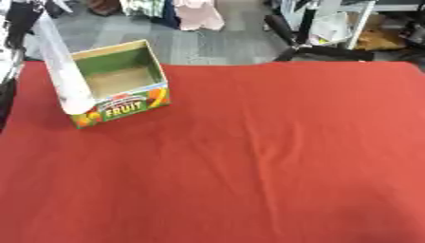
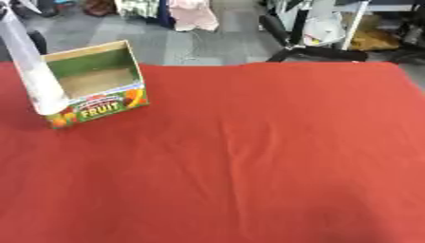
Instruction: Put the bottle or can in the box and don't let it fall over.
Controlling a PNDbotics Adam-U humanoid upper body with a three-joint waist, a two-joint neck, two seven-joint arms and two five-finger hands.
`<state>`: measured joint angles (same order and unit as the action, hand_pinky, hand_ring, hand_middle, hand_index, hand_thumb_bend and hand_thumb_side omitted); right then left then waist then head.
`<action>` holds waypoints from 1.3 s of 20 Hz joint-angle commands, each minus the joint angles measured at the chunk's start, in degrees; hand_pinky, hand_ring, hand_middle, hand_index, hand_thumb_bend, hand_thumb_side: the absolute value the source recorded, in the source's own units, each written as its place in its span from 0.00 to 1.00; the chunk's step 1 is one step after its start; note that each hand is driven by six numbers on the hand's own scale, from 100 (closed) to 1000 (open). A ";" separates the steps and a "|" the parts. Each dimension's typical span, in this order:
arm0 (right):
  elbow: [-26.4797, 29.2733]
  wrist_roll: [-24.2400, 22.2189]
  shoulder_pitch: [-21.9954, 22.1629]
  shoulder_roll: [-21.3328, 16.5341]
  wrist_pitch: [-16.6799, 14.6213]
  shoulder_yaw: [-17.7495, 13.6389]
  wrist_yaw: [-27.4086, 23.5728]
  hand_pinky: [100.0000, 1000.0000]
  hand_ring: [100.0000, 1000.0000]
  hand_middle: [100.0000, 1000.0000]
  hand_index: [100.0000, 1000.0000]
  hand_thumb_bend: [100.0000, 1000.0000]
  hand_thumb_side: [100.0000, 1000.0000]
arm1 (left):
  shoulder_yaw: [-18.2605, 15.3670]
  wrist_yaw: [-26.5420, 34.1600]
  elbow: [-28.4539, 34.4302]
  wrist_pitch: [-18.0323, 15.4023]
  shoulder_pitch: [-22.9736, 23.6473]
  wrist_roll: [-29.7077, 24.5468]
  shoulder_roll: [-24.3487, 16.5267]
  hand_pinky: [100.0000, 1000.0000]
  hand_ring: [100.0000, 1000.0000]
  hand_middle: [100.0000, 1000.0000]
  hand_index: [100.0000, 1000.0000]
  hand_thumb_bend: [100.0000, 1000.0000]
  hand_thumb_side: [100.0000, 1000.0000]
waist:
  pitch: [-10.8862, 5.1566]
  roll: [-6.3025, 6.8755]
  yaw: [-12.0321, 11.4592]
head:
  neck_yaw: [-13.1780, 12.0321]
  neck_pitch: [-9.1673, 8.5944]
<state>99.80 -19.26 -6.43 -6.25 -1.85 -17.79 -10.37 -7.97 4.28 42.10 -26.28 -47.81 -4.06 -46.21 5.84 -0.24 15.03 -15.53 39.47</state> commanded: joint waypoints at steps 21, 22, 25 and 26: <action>1.52 -0.73 -3.83 -0.10 1.88 0.93 -1.11 0.77 1.00 1.00 0.85 0.00 0.72 | 0.01 5.93 -1.80 -4.68 -0.35 7.02 -3.45 0.50 1.00 0.61 0.70 0.00 0.64 | 0.63 1.61 3.32 | -3.76 -2.35; 1.54 -0.69 -3.87 -0.08 1.94 0.91 -1.11 0.77 1.00 1.00 0.85 0.00 0.73 | 0.12 4.97 -2.04 -5.28 -0.16 7.35 -3.32 0.53 1.00 0.67 0.74 0.00 0.64 | 0.68 1.66 3.34 | -3.83 -2.41; 1.60 -0.65 -4.02 -0.04 2.06 0.90 -1.08 0.77 1.00 1.00 0.85 0.00 0.73 | 0.48 1.98 -2.83 -6.68 0.39 7.94 -2.97 0.58 1.00 0.80 0.83 0.00 0.53 | 0.77 1.76 3.41 | -3.88 -2.64; 1.60 -0.61 -4.04 -0.03 2.09 0.87 -1.08 0.77 1.00 1.00 0.85 0.00 0.73 | 0.56 0.97 -3.10 -6.94 0.49 7.91 -2.86 0.58 1.00 0.82 0.84 0.00 0.52 | 0.77 1.76 3.41 | -3.80 -2.68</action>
<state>100.25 -20.02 -9.69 -5.77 0.08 -16.89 -11.07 -7.52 6.52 38.78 -32.58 -46.64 3.61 -47.59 7.15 1.49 18.37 -19.19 37.62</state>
